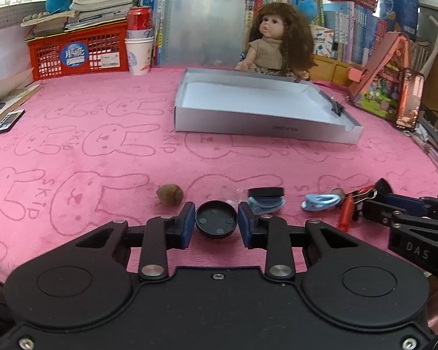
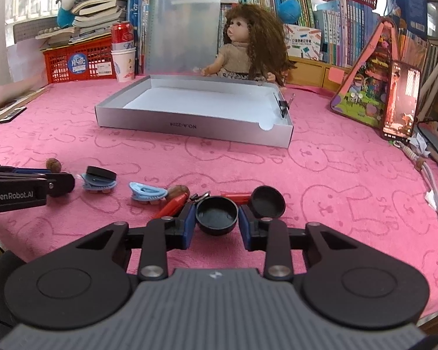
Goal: Organize rigid objects
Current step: 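Close the left gripper on a black round lid while the right gripper grasps another, then carry both held black lids over the white box tray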
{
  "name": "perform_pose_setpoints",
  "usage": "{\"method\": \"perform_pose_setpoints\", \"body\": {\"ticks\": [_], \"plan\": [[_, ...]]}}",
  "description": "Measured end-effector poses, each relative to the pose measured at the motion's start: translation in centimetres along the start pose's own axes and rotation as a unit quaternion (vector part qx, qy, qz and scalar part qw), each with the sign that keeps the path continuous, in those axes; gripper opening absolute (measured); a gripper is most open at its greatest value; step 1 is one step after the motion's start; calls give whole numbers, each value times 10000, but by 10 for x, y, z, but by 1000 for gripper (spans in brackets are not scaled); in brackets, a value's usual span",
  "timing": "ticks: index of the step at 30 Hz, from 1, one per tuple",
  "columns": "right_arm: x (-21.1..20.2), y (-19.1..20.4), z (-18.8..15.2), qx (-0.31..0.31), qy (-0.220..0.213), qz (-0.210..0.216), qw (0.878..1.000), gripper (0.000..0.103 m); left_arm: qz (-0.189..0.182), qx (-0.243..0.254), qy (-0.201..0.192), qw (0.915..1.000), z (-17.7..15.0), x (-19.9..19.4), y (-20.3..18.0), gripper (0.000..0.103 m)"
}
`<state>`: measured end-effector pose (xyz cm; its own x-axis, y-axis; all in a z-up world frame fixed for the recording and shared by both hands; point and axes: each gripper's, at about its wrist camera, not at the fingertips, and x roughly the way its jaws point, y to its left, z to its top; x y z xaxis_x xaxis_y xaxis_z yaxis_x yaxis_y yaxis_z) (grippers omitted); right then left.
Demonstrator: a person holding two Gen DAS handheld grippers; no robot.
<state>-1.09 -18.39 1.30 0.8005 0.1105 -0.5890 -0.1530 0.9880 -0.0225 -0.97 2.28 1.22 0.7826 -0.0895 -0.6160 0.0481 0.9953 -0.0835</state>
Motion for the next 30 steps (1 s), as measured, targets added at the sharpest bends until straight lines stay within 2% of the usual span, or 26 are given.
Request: {"method": "perform_pose_setpoints", "body": {"ticks": [9, 20, 30], "plan": [[-11, -7, 12, 134, -146, 62, 9998, 37, -226, 62, -208, 9995, 16, -14, -8, 30], [-8, -21, 20, 268, -190, -139, 9994, 37, -401, 7, -104, 9991, 32, 0, -10, 30], [0, -38, 42, 391, -352, -130, 9985, 37, -563, 14, -227, 9982, 60, 13, -12, 30]]}}
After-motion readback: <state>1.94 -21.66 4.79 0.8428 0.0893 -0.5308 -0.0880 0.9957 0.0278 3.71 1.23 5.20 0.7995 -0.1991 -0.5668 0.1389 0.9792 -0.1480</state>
